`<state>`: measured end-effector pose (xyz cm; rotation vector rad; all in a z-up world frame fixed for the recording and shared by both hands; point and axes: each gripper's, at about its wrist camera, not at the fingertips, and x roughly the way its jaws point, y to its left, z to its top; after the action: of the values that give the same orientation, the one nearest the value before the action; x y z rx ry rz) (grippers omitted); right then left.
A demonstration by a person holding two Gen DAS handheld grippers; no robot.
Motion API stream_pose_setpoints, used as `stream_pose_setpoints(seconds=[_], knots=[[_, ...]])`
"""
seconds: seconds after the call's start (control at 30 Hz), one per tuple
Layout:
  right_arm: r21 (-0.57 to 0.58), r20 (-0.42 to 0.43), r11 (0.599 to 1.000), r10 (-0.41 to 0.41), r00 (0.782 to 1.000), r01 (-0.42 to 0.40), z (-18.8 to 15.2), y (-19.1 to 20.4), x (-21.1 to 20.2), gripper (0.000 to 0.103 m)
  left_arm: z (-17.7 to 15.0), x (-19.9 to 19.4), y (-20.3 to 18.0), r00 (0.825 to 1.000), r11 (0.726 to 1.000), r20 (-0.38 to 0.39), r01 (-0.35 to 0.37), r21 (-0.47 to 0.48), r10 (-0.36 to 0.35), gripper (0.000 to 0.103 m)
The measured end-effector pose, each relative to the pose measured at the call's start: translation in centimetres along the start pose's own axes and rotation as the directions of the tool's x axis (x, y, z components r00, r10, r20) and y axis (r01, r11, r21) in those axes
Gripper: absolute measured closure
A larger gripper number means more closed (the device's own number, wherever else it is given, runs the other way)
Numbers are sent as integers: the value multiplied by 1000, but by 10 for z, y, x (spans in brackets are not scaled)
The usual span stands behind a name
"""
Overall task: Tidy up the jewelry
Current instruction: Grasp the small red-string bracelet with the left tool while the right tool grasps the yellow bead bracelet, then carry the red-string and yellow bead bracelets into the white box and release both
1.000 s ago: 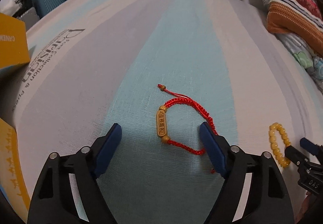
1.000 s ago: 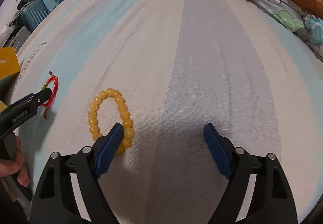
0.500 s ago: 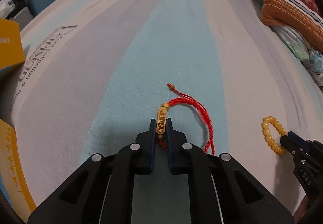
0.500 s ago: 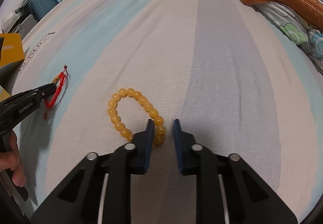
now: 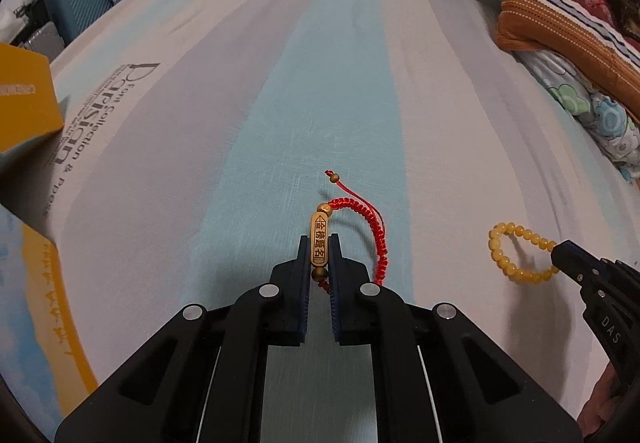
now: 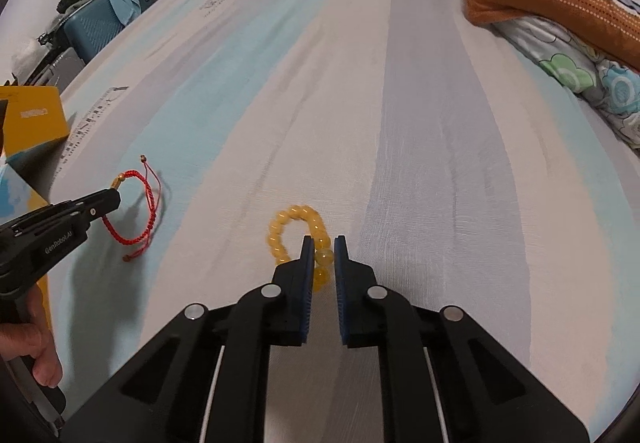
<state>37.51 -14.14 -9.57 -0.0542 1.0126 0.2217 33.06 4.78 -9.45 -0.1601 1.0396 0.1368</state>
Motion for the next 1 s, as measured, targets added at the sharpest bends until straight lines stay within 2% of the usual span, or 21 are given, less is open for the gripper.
stream_pose_setpoints(seconds=[0.3, 1.0], knots=[[31, 26, 999, 16, 1000, -17, -9, 5, -34, 94, -13, -37, 3, 1000, 1000, -10, 3, 8, -3, 96], [46, 90, 998, -38, 995, 34, -37, 25, -127, 94, -57, -125, 19, 1000, 1000, -10, -5, 24, 5, 95]])
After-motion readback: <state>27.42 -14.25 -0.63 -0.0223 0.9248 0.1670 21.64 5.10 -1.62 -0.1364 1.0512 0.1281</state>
